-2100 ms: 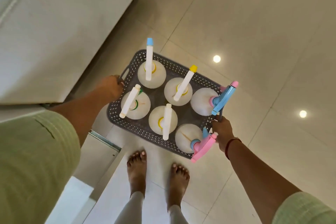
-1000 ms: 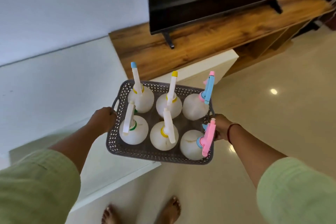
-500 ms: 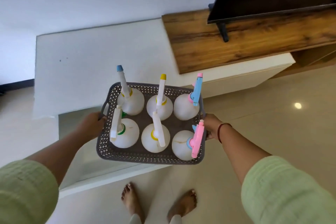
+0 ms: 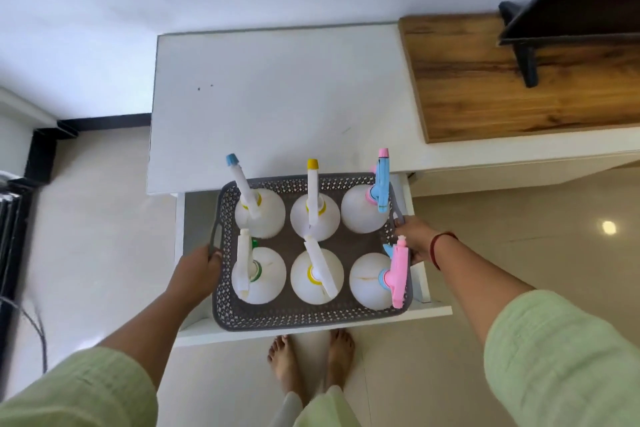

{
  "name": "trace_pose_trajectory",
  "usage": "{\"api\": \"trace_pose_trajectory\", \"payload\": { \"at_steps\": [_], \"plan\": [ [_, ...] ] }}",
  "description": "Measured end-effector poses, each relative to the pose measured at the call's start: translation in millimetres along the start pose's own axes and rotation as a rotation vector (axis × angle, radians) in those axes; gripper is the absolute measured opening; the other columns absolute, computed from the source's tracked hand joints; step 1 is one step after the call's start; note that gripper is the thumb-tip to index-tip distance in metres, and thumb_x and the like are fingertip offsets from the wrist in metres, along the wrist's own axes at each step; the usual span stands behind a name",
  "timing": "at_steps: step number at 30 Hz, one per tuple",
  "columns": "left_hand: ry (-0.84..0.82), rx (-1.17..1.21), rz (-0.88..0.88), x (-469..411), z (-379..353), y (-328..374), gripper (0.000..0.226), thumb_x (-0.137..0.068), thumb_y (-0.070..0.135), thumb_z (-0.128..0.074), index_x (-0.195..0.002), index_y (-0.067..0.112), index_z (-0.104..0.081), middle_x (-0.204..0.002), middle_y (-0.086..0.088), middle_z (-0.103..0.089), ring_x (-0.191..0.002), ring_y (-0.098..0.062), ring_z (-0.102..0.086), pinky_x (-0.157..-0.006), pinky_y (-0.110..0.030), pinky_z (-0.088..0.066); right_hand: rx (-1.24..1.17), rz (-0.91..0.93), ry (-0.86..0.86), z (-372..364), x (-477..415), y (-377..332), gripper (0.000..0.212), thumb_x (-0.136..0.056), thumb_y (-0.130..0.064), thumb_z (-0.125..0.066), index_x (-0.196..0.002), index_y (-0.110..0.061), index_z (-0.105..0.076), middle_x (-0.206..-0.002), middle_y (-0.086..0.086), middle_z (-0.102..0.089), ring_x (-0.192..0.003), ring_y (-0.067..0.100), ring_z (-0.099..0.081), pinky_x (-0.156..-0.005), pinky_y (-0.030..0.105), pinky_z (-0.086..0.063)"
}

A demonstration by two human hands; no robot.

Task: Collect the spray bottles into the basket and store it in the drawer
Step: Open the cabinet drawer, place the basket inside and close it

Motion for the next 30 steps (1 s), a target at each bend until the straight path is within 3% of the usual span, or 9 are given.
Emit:
{"api": "trace_pose_trajectory", "payload": {
  "at_steps": [8,12,15,20,25,30],
  "plan": [
    [-0.023,0.001,0.039,-18.5,-20.8,-25.2,0.027,-0.096,0.012,-0.038,-0.097,0.003,-0.063,-0.092,-0.018,-0.067,-0.079,-0.03,-0.058,-0.071,-0.033,-0.044,0.122,0.014,-0.006,-15.3,-26.9,-12.0,0.029,-0.097,-0.011,-0.04,-0.119,-0.002,-0.057,-0.119,0.026,-0.061,-0.11,0.041,-0.059,-0.097,0.052,-0.049],
    [-0.018,-0.024,0.046,-33.2,-27.6,-33.5,0.027,-0.096,0.013,-0.039,-0.101,0.001,-0.063,-0.095,-0.022,-0.067,-0.078,-0.029,-0.055,-0.071,-0.032,-0.042,0.082,-0.015,-0.019,-27.4,-40.4,-3.5,0.024,-0.096,-0.015,-0.041,-0.11,-0.005,-0.059,-0.116,0.025,-0.062,-0.107,0.042,-0.061,-0.09,0.056,-0.053],
    [-0.031,-0.028,0.058,-50.2,-45.1,-42.2,0.027,-0.097,0.014,-0.04,-0.105,0.0,-0.062,-0.098,-0.024,-0.067,-0.084,-0.035,-0.06,-0.075,-0.036,-0.046,0.063,-0.038,-0.006,-36.6,-62.0,8.1,0.026,-0.096,-0.012,-0.041,-0.114,-0.004,-0.059,-0.116,0.025,-0.061,-0.106,0.042,-0.062,-0.088,0.056,-0.054],
    [-0.035,-0.021,0.059,-71.4,-67.7,-48.5,0.027,-0.095,0.011,-0.04,-0.107,-0.001,-0.061,-0.1,-0.026,-0.067,-0.092,-0.04,-0.061,-0.08,-0.039,-0.047,0.032,-0.032,0.038,-45.9,-91.3,22.4,0.017,-0.094,-0.009,-0.043,-0.099,-0.009,-0.059,-0.113,0.027,-0.062,-0.104,0.043,-0.062,-0.085,0.052,-0.056],
    [-0.035,0.001,0.079,-84.6,-89.7,-59.8,0.026,-0.095,0.01,-0.039,-0.106,-0.001,-0.06,-0.101,-0.026,-0.065,-0.091,-0.04,-0.06,-0.076,-0.037,-0.045,0.085,-0.015,0.053,-53.9,-117.4,24.9,0.025,-0.095,-0.007,-0.042,-0.109,0.003,-0.06,-0.114,0.029,-0.062,-0.105,0.044,-0.062,-0.092,0.051,-0.054],
    [-0.049,0.018,0.132,-97.6,-112.7,-76.4,0.029,-0.094,0.01,-0.038,-0.111,-0.001,-0.058,-0.105,-0.027,-0.064,-0.095,-0.042,-0.06,-0.082,-0.042,-0.049,0.126,-0.015,0.082,-65.3,-144.0,24.8,0.029,-0.096,-0.004,-0.039,-0.116,0.005,-0.057,-0.112,0.027,-0.061,-0.107,0.044,-0.061,-0.092,0.05,-0.053]
  ]
}}
Point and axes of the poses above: each hand's wrist, its own x-axis away from the middle knuckle, its own z-axis out of the back of the hand, y = z × x, the point moved 9 cm from there along -x, towards the middle knuckle
